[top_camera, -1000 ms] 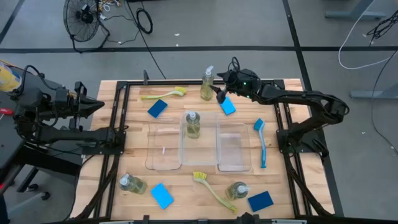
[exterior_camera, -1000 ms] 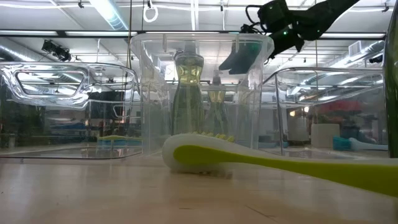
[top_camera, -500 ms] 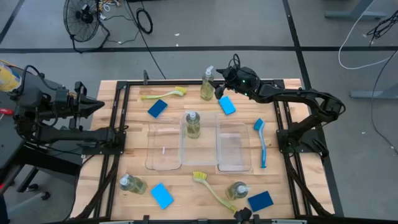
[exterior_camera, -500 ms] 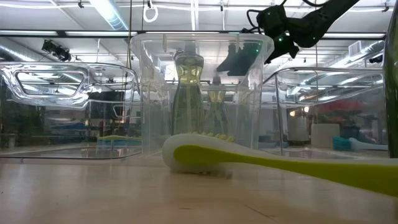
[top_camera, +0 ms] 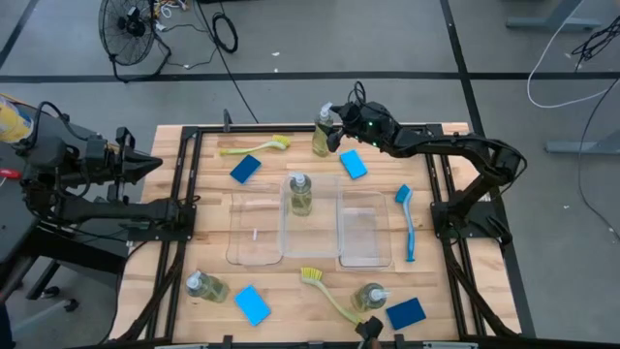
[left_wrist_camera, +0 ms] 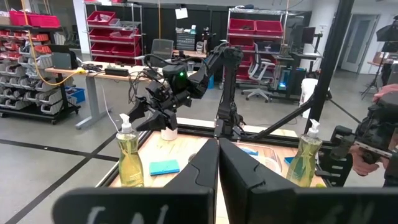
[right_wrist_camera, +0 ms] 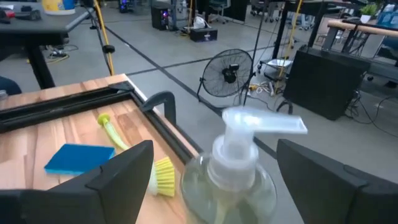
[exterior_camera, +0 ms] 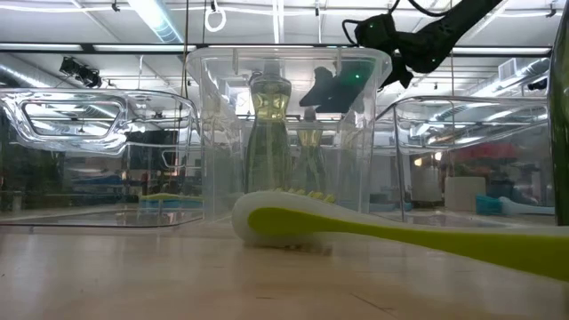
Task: Pick & Place Kitchen Sink Supplies
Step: Put the transparent dishwashing liquid dispenser into the middle transparent bin
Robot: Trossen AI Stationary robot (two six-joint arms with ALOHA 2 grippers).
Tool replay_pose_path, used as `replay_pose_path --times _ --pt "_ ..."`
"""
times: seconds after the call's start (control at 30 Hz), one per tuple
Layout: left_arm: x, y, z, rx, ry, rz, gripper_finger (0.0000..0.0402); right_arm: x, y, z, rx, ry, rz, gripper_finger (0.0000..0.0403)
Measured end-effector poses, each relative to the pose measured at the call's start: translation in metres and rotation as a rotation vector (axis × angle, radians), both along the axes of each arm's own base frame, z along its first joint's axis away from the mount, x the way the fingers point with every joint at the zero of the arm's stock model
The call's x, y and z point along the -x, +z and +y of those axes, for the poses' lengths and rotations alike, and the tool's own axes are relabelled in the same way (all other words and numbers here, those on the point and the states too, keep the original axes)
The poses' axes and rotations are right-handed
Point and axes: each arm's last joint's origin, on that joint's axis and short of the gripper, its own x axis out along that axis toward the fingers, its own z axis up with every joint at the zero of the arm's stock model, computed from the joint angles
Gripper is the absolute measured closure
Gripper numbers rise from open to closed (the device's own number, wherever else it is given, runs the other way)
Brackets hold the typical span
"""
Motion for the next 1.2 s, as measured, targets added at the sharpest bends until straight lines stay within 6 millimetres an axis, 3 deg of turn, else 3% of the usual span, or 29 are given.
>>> replay_pose_path --times 0.53,1.2 --pt "0.000 0.000 0.000 0.000 0.000 0.000 0.0383 -0.008 -0.015 -0.012 -0.070 -0.036 -0.003 0.0072" --pt "0.000 0.000 0.000 0.000 0.000 0.000 0.0383 -0.008 -0.015 -0.012 -0.077 -0.039 -0.016 0.0276"
